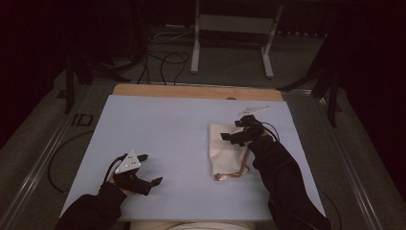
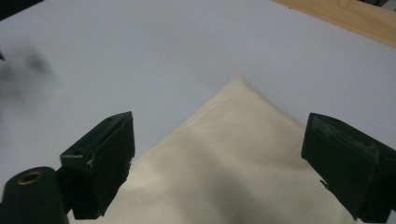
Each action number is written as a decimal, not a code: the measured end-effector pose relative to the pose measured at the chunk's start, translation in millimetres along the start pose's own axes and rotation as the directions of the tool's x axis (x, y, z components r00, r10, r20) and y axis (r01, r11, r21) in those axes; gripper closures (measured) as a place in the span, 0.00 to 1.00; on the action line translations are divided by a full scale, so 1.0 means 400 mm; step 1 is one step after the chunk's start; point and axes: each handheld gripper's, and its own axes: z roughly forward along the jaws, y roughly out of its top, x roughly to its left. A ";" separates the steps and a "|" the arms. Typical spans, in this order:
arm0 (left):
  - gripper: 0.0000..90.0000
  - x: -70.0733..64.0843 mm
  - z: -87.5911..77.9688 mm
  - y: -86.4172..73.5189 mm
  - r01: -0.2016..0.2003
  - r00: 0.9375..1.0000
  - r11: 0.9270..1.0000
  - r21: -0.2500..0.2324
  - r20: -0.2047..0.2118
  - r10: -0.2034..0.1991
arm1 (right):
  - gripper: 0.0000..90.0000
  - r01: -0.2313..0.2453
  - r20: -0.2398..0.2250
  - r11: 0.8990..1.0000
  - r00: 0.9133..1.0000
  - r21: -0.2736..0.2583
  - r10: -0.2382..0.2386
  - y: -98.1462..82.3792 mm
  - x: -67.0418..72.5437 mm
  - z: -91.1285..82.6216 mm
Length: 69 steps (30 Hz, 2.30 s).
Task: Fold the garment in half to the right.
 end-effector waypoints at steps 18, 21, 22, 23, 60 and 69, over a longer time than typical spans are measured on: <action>0.00 -0.001 -0.010 0.002 -0.015 1.000 1.000 -0.009 -0.017 0.014 | 0.11 0.030 -0.023 0.998 0.999 -0.046 -0.031 -0.095 0.030 -0.055; 0.00 -0.001 -0.012 0.002 -0.010 1.000 1.000 -0.012 -0.018 0.010 | 0.11 0.038 -0.023 0.998 0.999 -0.047 -0.039 -0.110 0.036 -0.063; 0.00 0.000 -0.012 0.002 -0.007 1.000 1.000 -0.010 -0.019 0.007 | 0.11 0.039 -0.026 0.998 0.999 -0.048 -0.041 -0.116 0.038 -0.066; 0.00 0.000 -0.012 0.002 -0.004 1.000 1.000 -0.008 -0.018 0.004 | 0.11 0.042 -0.027 0.998 0.999 -0.049 -0.043 -0.121 0.040 -0.069; 0.00 0.005 -0.024 -0.004 -0.018 1.000 1.000 -0.001 -0.026 0.018 | 0.11 0.041 0.046 0.993 0.998 -0.107 -0.036 -0.335 0.096 -0.194; 0.00 0.000 -0.020 -0.005 -0.025 0.999 1.000 0.006 -0.030 0.025 | 0.11 0.043 0.105 0.994 0.994 -0.097 -0.033 -0.363 0.094 -0.206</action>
